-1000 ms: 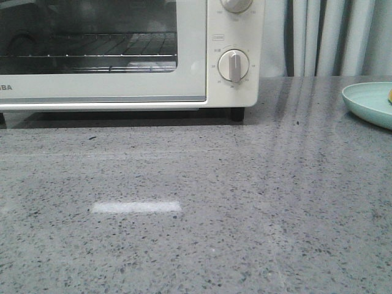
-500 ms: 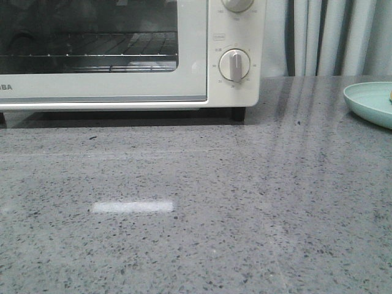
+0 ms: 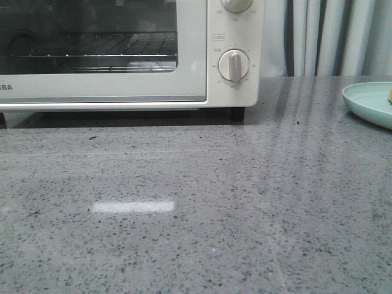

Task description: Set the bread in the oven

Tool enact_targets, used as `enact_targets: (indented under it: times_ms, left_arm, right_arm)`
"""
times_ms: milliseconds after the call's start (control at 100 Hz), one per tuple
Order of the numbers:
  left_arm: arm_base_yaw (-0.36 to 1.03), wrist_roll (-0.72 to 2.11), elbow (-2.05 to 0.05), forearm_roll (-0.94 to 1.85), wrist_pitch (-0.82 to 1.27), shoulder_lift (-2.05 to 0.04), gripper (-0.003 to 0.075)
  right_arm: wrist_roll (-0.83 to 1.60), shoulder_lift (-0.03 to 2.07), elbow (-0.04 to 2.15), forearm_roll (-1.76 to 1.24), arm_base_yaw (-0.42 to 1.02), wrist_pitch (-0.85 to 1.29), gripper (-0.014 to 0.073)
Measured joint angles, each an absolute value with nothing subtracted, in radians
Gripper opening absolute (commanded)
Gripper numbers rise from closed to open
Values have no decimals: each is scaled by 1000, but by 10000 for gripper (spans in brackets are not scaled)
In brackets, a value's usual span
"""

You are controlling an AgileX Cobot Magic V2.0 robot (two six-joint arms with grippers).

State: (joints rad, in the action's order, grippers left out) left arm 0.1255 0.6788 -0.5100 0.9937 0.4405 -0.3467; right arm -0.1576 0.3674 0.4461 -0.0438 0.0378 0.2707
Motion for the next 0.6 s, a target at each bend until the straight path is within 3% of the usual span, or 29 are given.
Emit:
enact_targets:
  times_ms: [180,600]
  left_arm:
    - [127,863,-750,976,627,-646,-22]
    - [240,903,-915,936,472,-970,-22]
  right_arm:
    - [-158,426,499,-41,38,257,-69]
    - [-159,426,500,-13,107,252,-69]
